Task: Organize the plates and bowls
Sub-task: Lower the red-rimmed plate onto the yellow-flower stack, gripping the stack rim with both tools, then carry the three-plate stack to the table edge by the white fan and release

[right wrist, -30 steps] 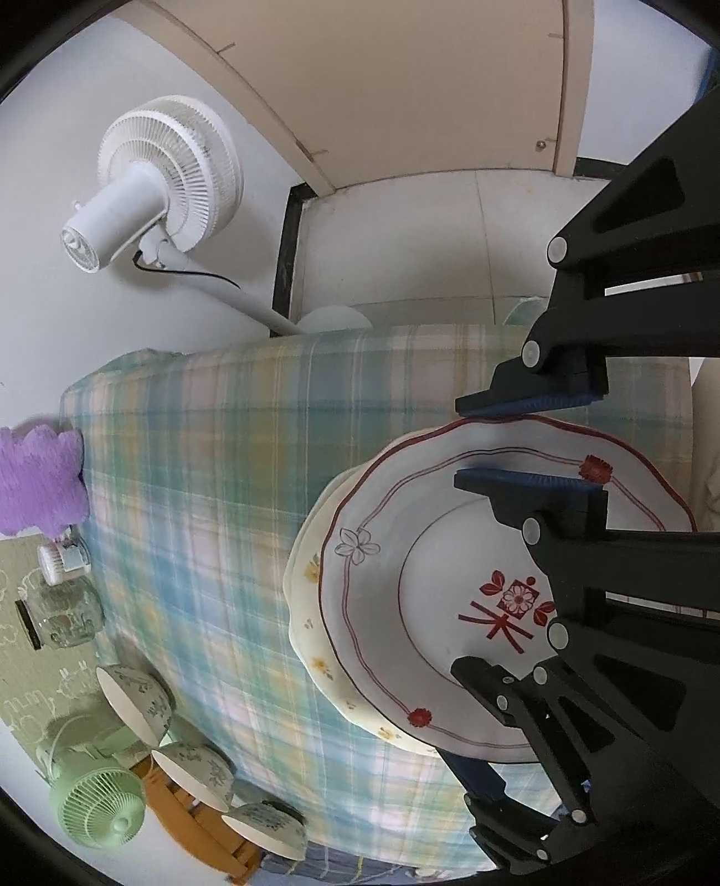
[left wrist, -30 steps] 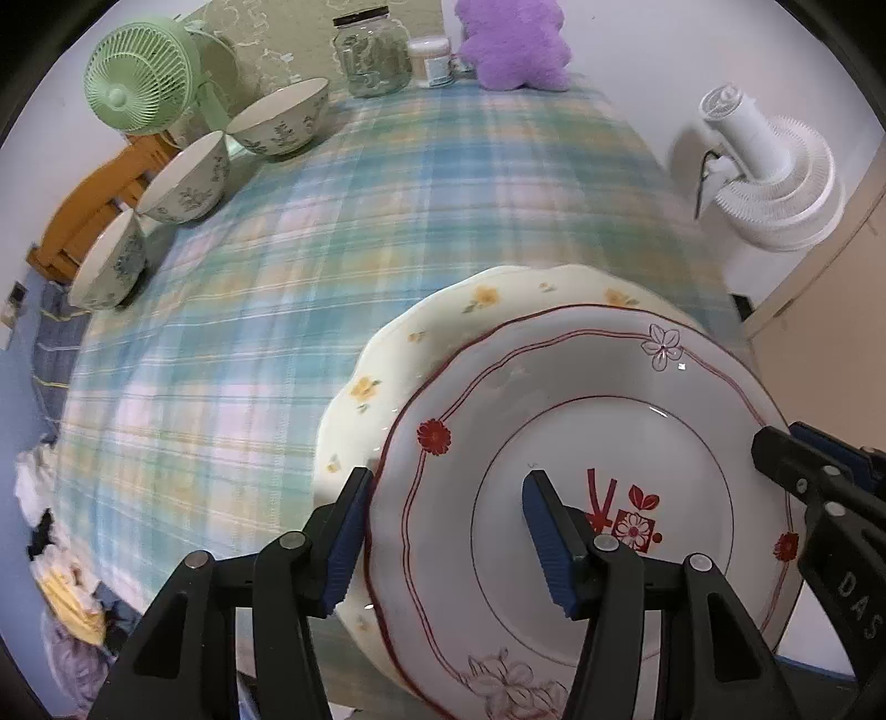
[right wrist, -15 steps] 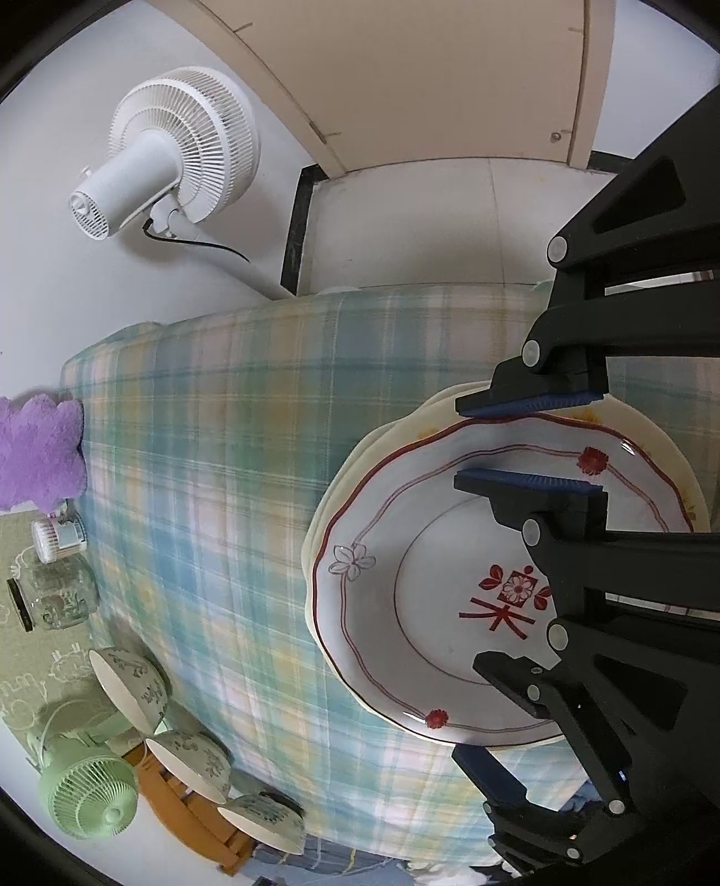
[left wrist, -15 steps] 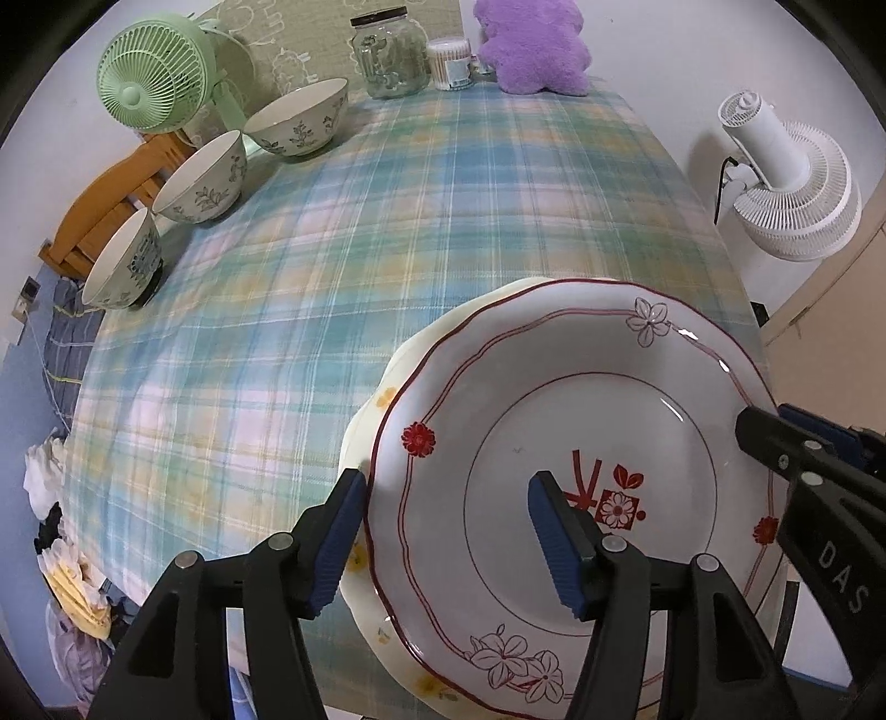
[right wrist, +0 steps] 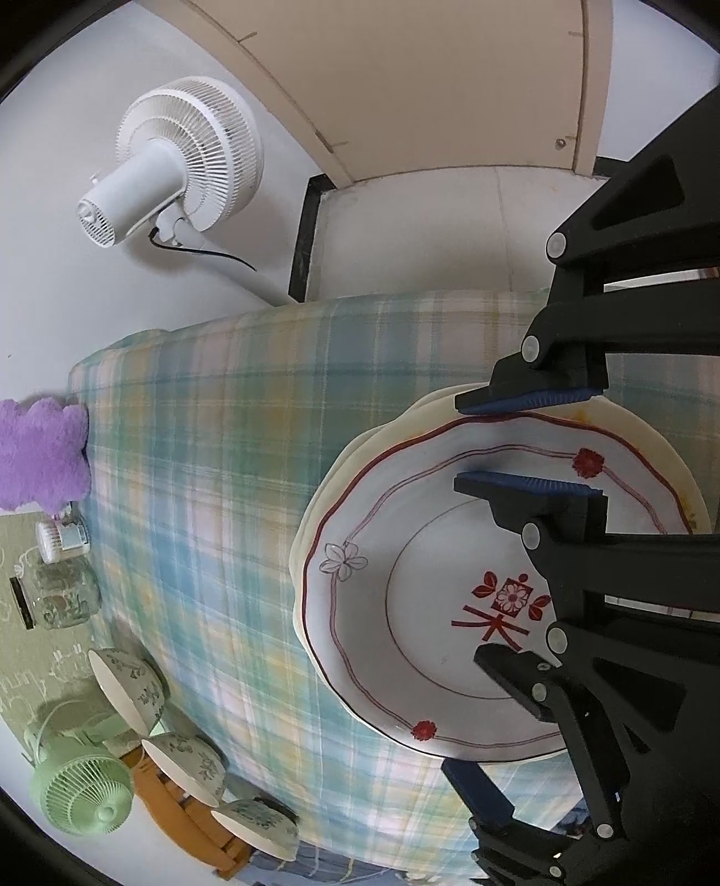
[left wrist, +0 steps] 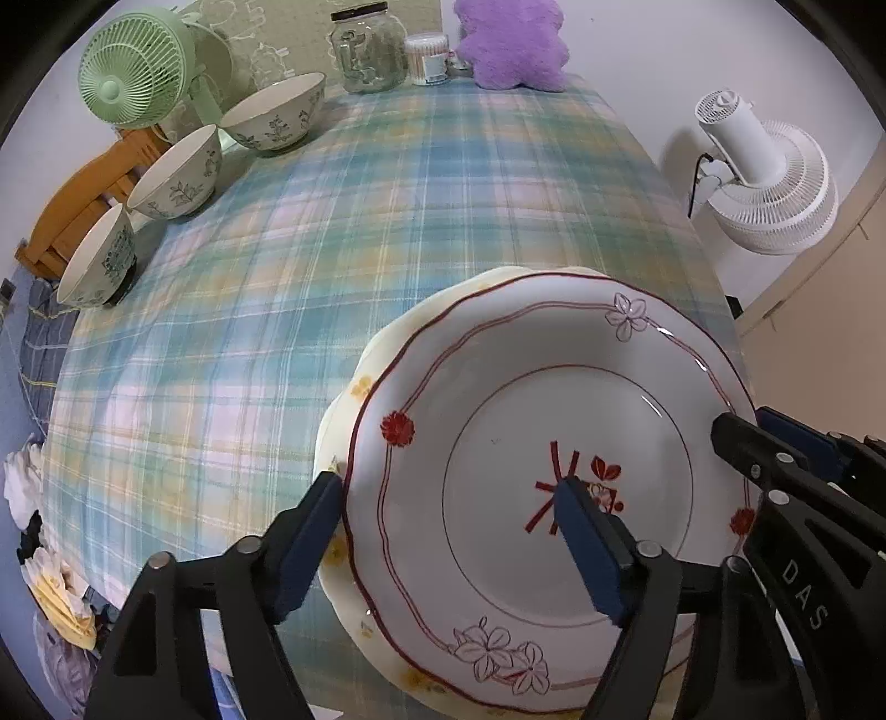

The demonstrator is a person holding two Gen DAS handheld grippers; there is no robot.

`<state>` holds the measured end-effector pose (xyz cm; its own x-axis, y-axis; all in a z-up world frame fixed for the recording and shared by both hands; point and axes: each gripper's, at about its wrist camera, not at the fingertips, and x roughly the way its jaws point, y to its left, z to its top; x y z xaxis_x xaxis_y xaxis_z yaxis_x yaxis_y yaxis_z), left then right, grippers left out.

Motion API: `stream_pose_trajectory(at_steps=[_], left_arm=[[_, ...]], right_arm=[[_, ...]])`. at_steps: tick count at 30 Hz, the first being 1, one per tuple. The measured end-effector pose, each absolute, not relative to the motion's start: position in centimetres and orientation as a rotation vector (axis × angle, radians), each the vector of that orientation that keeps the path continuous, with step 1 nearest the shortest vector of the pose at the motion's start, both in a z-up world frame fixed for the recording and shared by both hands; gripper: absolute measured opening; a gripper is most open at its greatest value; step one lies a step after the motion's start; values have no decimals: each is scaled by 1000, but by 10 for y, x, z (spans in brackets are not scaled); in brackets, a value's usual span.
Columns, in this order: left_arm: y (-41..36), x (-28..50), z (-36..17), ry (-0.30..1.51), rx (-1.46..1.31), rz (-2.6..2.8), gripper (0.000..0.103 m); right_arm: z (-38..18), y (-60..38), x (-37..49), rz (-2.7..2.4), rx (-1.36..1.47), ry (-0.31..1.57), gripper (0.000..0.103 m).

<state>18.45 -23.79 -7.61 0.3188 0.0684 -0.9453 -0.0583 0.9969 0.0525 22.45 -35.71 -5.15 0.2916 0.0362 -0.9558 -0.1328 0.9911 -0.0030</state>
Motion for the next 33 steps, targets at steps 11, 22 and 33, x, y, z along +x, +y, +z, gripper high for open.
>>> stream_pose_trajectory(at_steps=[11, 22, 33], left_arm=[[-226, 176, -67, 1235, -33, 2, 92], [-172, 177, -46, 1173, 19, -93, 90], [-79, 183, -35, 1157, 21, -123, 89]], right_arm=[[-40, -350, 216, 107, -78, 1253, 62], [-23, -302, 209, 31, -43, 1206, 64], [-9, -211, 208, -17, 21, 1177, 64]])
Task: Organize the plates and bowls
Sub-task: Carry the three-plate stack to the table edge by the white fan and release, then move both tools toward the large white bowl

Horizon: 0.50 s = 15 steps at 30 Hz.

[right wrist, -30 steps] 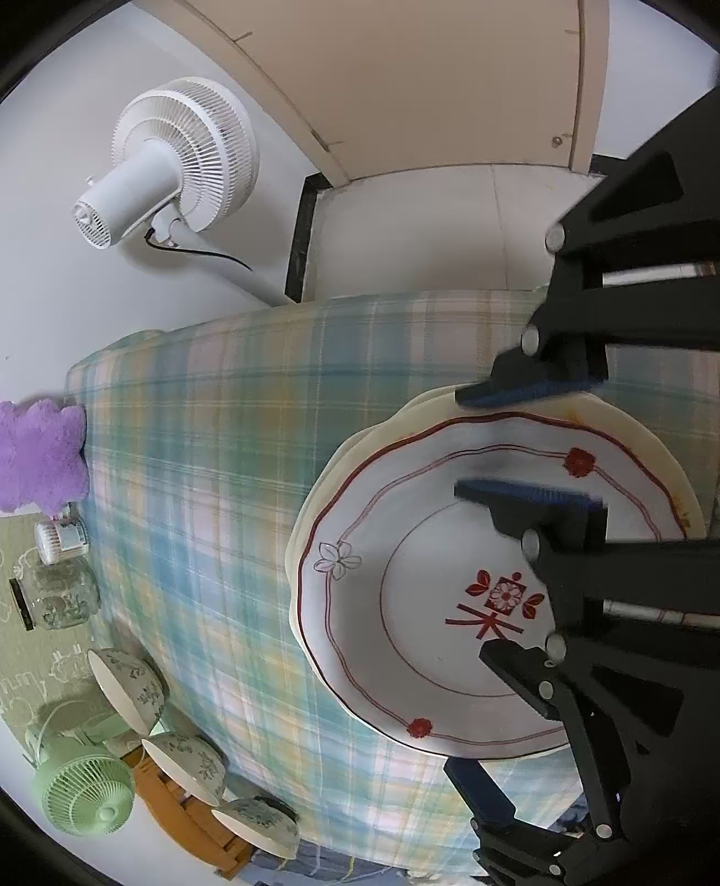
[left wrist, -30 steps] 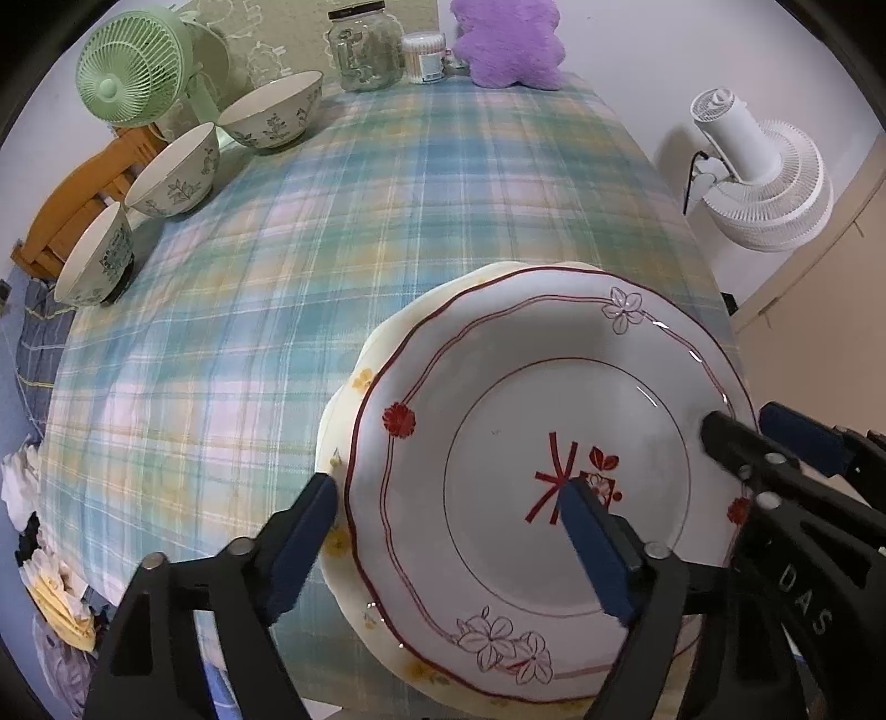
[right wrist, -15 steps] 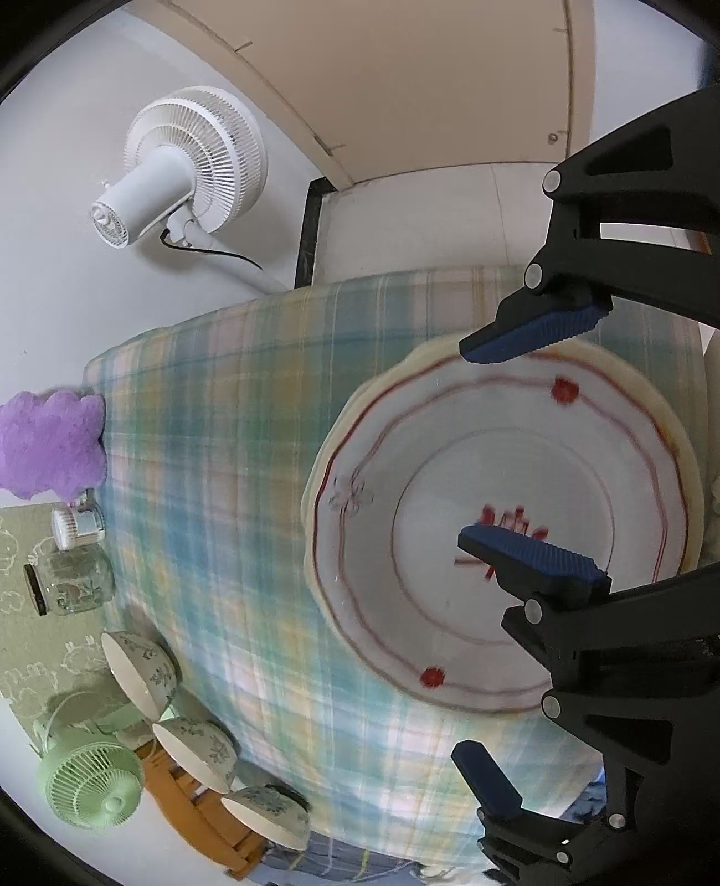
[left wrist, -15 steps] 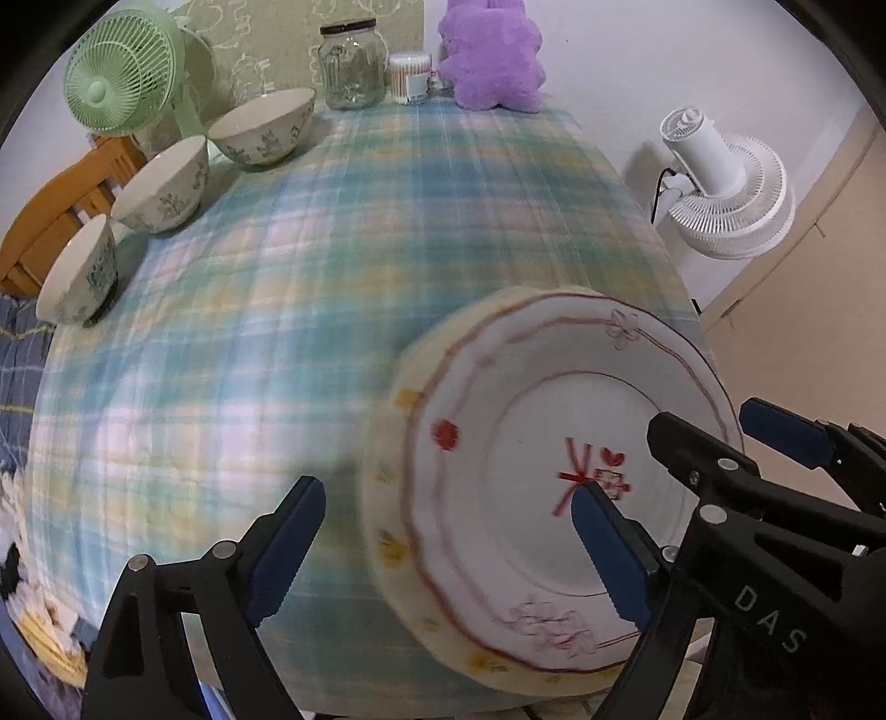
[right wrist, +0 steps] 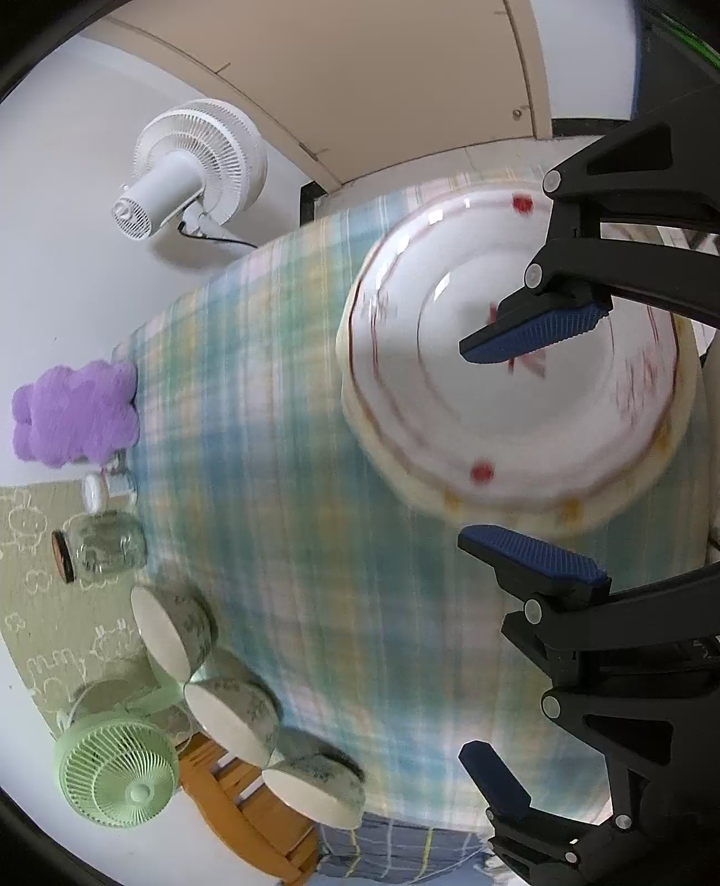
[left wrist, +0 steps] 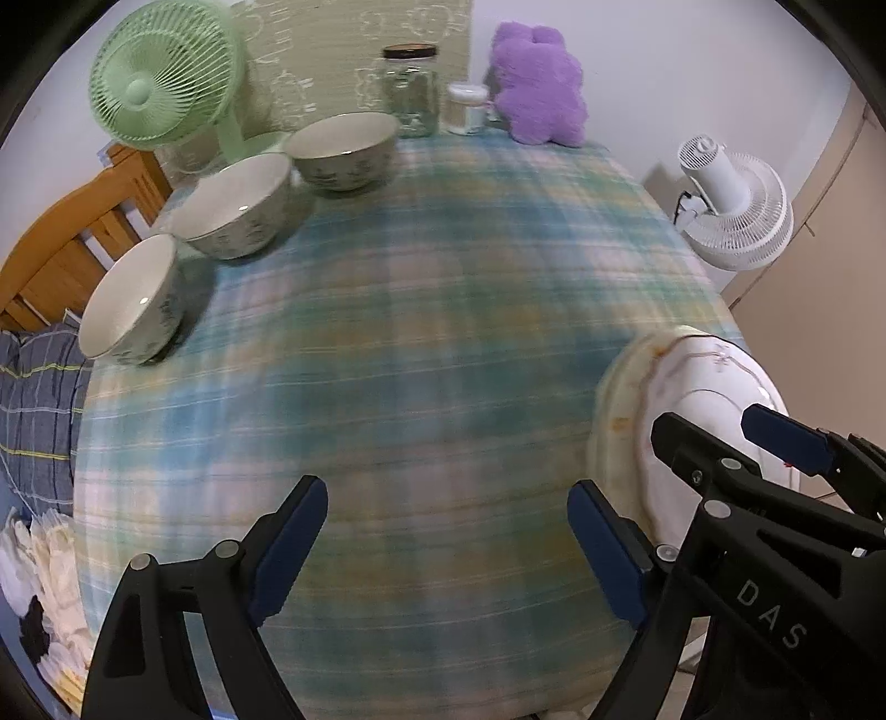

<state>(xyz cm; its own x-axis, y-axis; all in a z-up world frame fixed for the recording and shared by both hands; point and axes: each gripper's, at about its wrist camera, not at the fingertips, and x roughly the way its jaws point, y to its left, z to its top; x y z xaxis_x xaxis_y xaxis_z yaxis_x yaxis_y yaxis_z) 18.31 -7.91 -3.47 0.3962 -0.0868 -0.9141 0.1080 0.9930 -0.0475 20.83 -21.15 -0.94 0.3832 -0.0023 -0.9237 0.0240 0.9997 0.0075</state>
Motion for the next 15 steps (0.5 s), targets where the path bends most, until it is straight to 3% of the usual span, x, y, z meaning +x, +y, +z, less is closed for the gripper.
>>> stream_pose_trajectory(at_steps=[15], left_arm=[[32, 198, -29, 1131, 20, -139, 89]], right_arm=[[-4, -103, 209, -84, 103, 1126, 64]])
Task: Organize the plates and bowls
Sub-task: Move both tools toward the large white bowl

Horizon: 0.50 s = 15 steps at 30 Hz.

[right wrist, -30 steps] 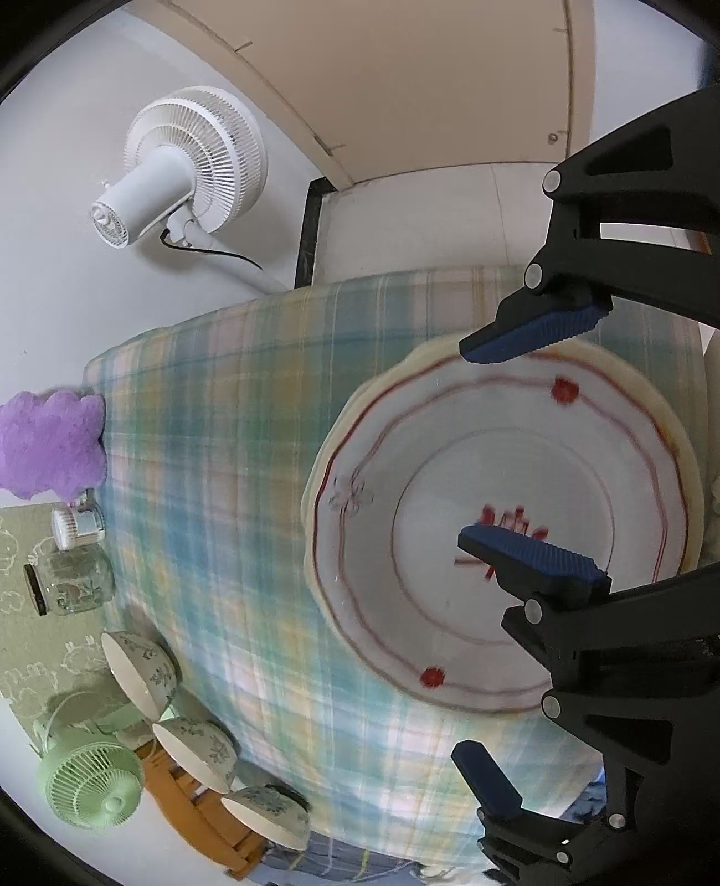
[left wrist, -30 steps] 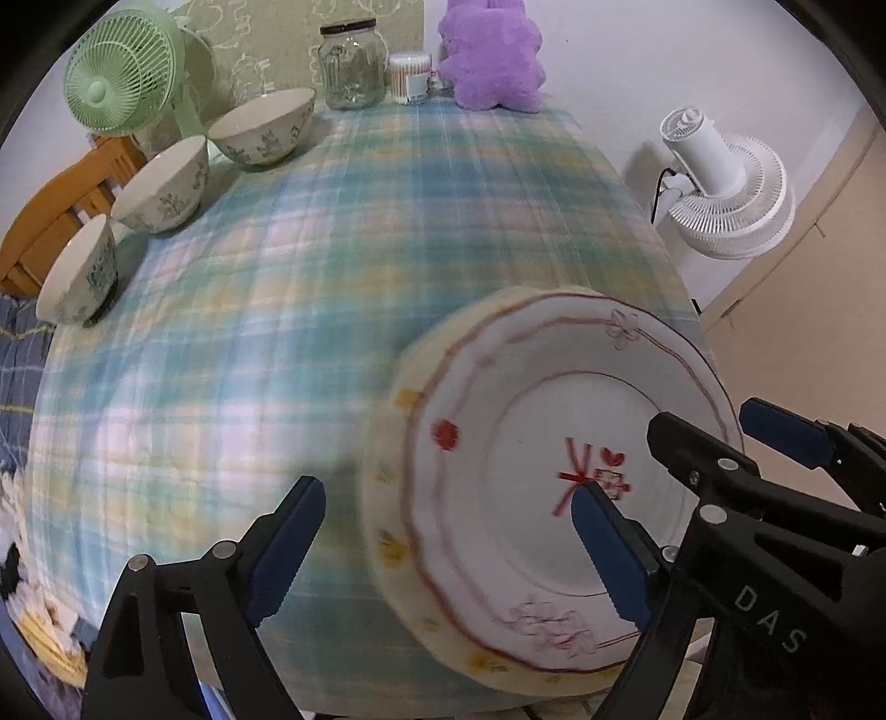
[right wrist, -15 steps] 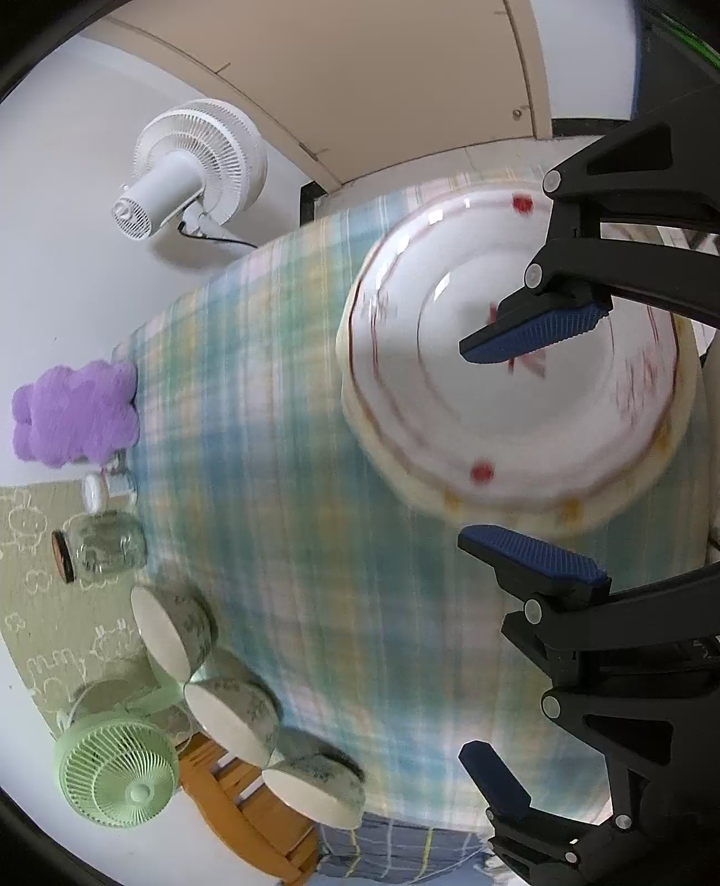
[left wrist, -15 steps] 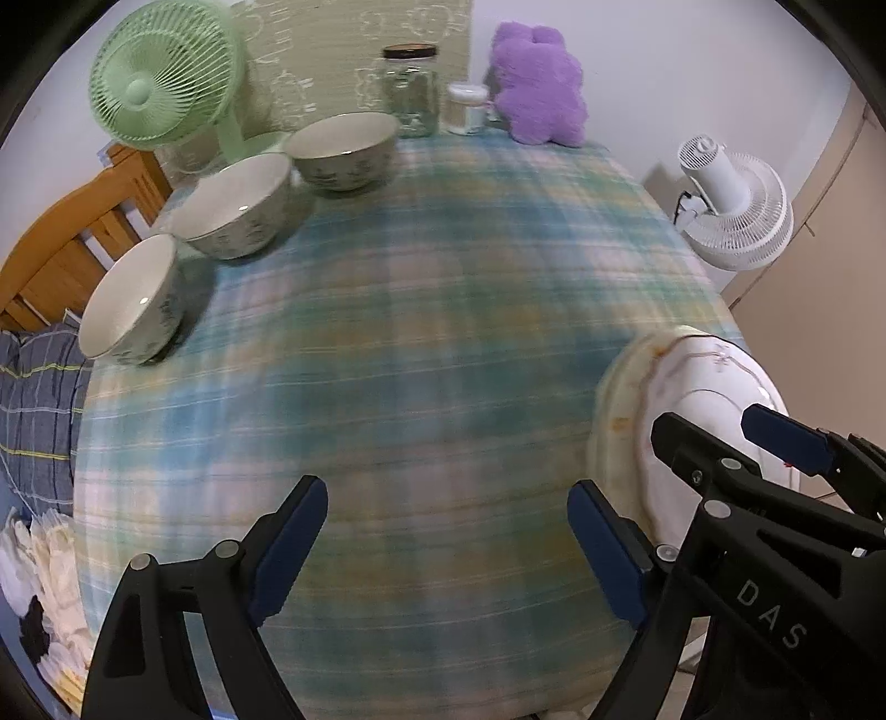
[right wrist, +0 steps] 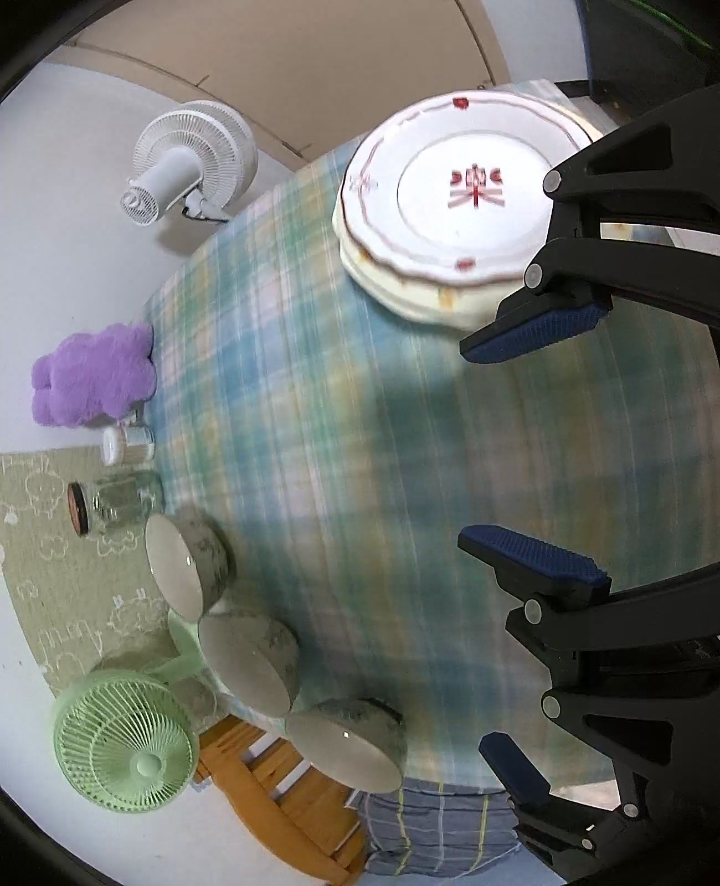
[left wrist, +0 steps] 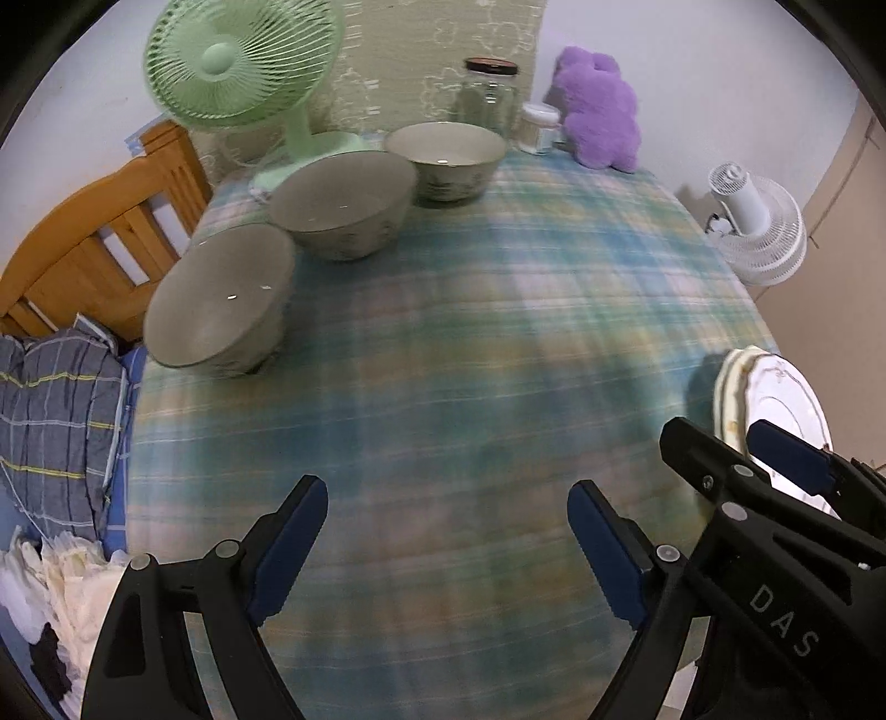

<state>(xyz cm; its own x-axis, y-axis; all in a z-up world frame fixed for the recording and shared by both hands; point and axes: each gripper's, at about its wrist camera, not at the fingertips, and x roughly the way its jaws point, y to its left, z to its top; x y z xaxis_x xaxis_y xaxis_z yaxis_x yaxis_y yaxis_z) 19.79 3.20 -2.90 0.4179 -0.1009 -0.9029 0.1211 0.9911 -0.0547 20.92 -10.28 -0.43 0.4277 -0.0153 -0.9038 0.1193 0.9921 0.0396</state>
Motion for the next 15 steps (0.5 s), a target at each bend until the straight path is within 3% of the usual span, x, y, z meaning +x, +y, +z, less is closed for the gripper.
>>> stream_pose_trajectory(at_steps=[4, 7, 9, 15], left_arm=[[59, 207, -27, 1117, 0, -111, 90], [79, 217, -27, 1116, -21, -72, 92], [90, 225, -28, 1117, -30, -45, 93], [123, 249, -27, 1098, -43, 37, 93]], right_arm=[[-3, -76, 221, -53, 83, 1122, 65], [-4, -56, 234, -21, 76, 1112, 81], [-5, -44, 244, 7, 82, 1105, 85], [-7, -9, 273, 62, 67, 1091, 86]])
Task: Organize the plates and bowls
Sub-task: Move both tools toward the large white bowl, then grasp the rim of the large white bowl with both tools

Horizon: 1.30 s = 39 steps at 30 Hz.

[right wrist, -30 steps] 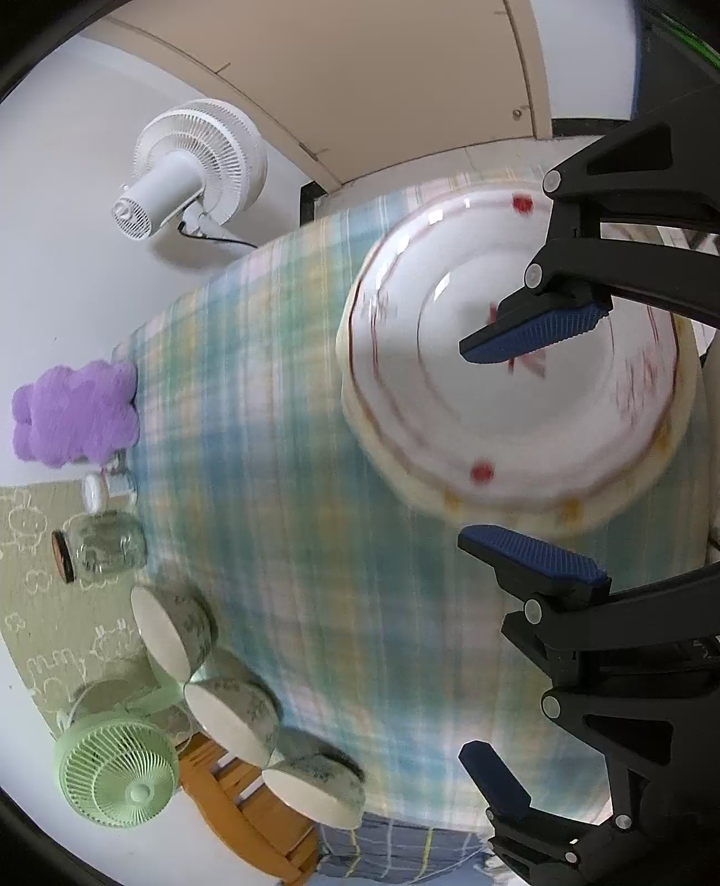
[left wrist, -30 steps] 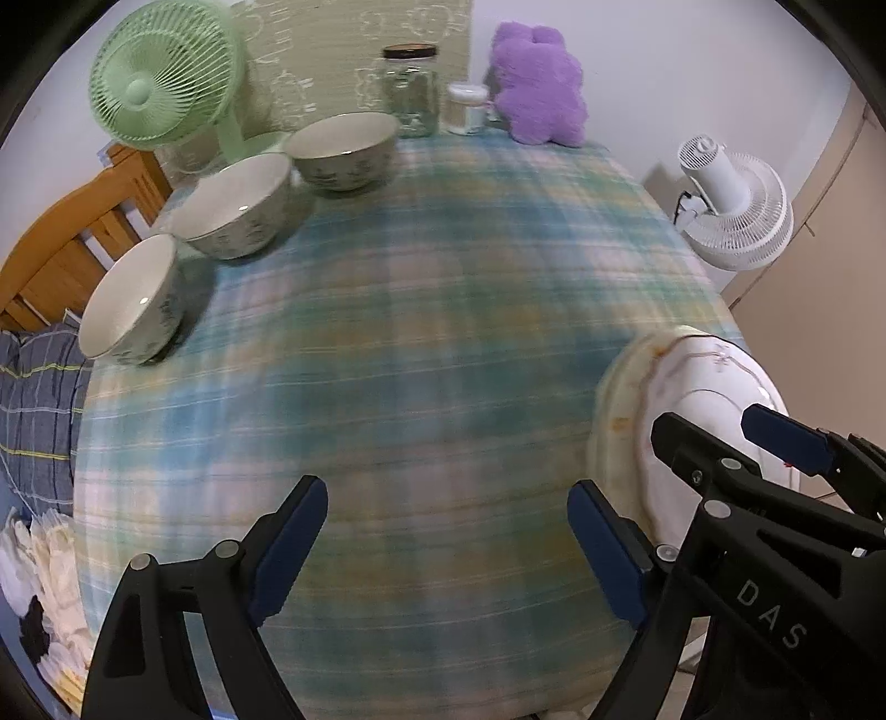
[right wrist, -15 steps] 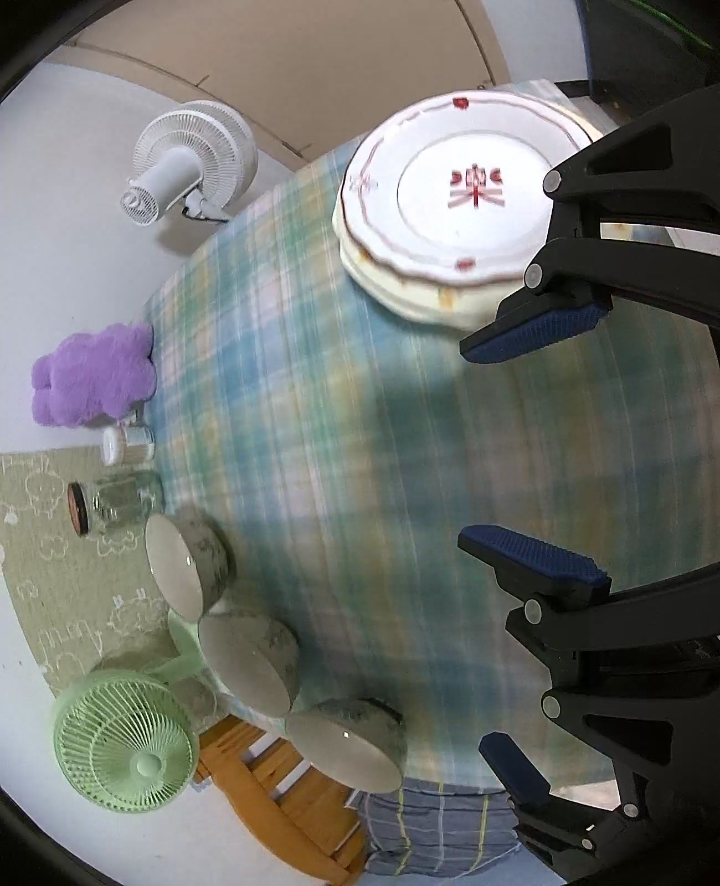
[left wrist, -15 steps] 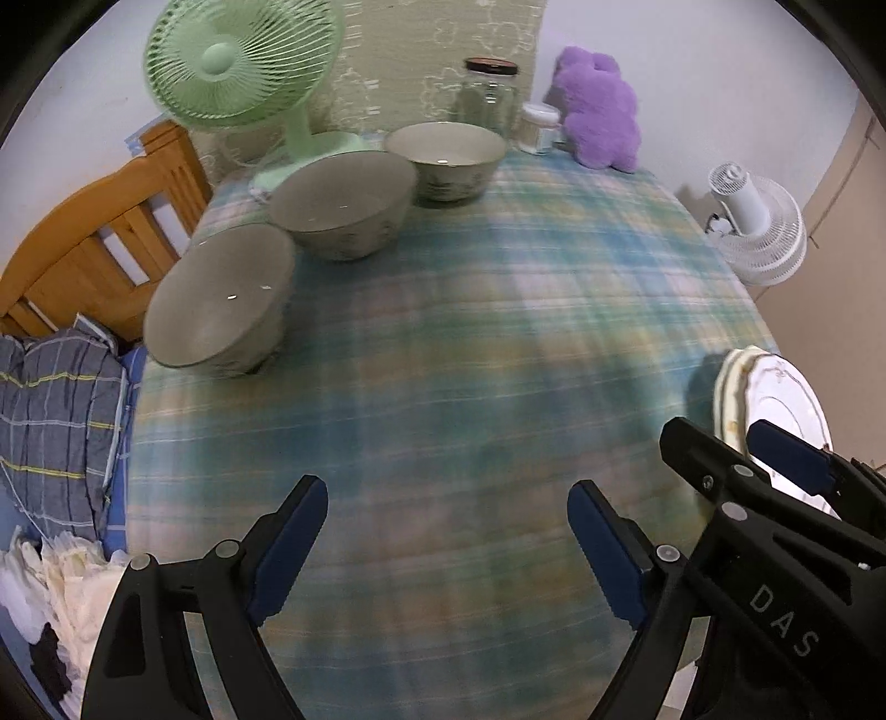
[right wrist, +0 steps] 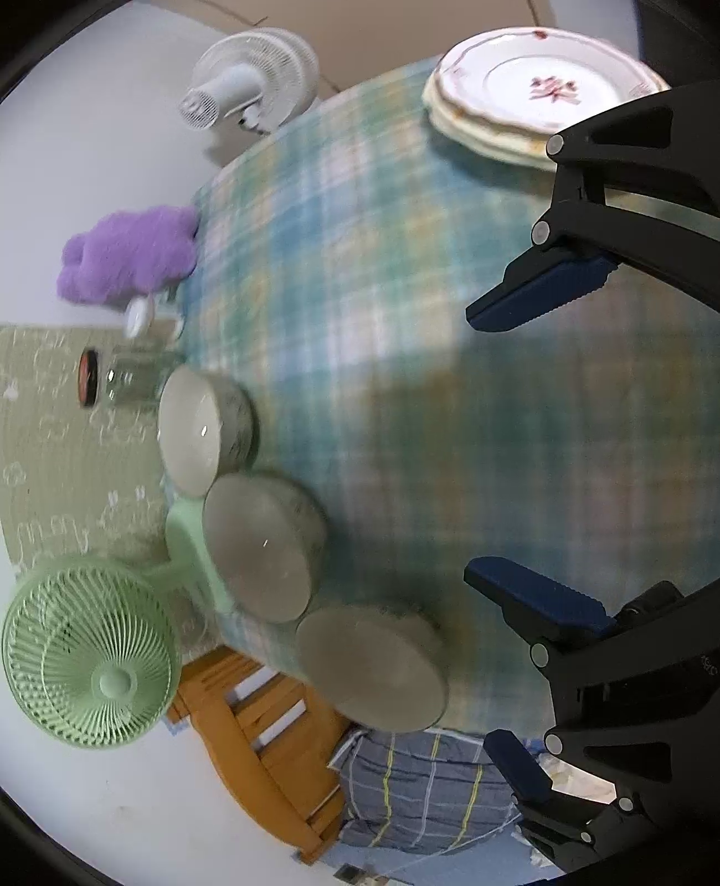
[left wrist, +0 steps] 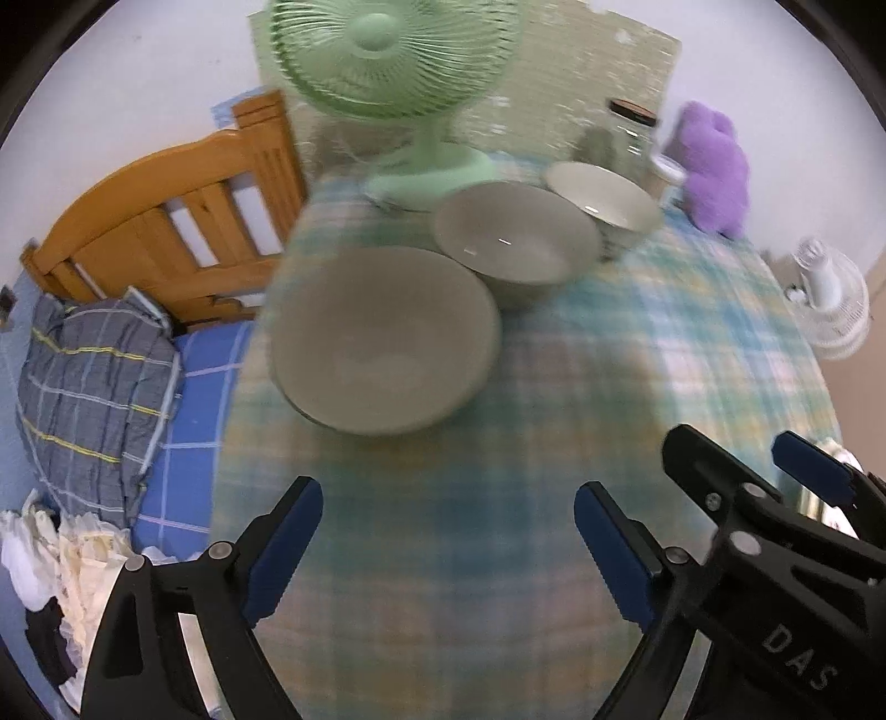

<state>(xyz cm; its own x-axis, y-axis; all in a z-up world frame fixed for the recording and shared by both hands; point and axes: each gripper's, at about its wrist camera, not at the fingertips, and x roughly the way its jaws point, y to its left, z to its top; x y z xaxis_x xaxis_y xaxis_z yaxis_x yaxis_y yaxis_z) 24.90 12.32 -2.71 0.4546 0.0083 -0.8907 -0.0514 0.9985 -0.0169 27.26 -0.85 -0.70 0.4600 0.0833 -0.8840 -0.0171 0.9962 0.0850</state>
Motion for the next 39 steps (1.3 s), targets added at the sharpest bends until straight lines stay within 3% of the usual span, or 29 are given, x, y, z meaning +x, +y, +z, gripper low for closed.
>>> stream_pose_trajectory(at_steps=[7, 15, 20, 25, 27, 31, 39], left_arm=[[147, 278, -28, 1062, -5, 82, 93], [169, 308, -41, 1072, 5, 99, 79], [175, 317, -51, 1086, 26, 117, 72], [182, 323, -63, 1105, 23, 169, 55], [184, 325, -68, 1117, 17, 169, 43], [187, 325, -71, 1124, -10, 153, 30], [186, 320, -70, 1138, -28, 153, 26]], right_arm=[[-8, 20, 304, 77, 66, 1074, 86], [-19, 53, 337, 102, 63, 1083, 77], [-30, 74, 350, 122, 47, 1104, 64], [-44, 87, 360, 127, 20, 1135, 38], [-50, 89, 364, 134, 26, 1154, 32], [-57, 91, 366, 147, 34, 1172, 15], [-54, 94, 362, 160, 21, 1174, 11]])
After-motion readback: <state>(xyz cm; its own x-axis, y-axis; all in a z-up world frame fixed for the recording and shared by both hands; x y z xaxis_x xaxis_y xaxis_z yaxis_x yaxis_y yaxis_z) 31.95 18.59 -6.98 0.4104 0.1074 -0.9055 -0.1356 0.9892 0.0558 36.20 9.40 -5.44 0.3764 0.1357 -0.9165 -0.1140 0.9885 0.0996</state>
